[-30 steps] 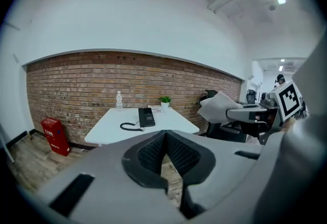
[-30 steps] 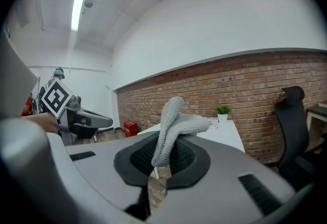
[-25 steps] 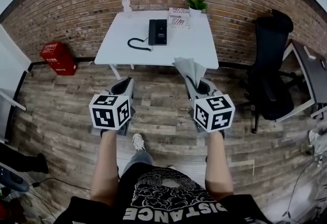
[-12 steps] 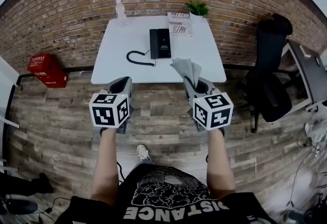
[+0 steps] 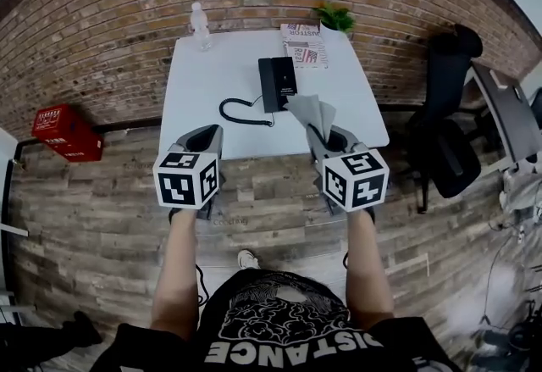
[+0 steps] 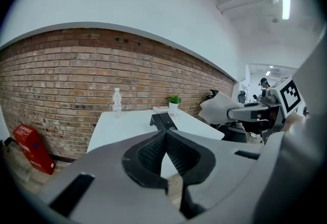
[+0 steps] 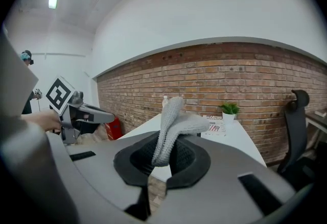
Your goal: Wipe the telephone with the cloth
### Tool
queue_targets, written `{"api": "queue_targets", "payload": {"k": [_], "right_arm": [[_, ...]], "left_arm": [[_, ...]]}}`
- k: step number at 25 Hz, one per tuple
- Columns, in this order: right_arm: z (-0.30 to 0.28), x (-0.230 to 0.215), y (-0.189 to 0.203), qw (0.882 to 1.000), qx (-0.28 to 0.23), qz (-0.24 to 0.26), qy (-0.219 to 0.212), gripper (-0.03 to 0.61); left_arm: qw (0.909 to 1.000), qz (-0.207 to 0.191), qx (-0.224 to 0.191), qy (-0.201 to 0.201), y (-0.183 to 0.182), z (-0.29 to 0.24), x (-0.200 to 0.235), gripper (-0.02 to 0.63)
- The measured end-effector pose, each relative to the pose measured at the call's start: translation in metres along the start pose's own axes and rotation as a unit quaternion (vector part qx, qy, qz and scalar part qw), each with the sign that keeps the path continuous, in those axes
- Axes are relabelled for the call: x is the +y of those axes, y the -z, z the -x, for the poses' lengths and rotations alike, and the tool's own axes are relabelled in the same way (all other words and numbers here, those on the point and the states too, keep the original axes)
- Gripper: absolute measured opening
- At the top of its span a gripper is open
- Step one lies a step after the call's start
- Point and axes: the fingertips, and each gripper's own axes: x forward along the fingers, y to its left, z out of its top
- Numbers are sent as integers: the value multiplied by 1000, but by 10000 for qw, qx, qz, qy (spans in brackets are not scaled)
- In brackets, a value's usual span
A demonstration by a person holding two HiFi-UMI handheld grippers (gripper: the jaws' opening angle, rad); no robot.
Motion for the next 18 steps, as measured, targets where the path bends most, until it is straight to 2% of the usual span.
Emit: {"api": "queue_targets", "payload": {"k": [9,18], "right_arm": [[-50,9,-15,9999,-9,-16,161,11],[-90,-4,-20,10000,-41,1,73,11]], "left_arm": [[9998,-34,76,194,-2,-25,45,5],[9999,-38,139,55,-3,-47,69,5]]}}
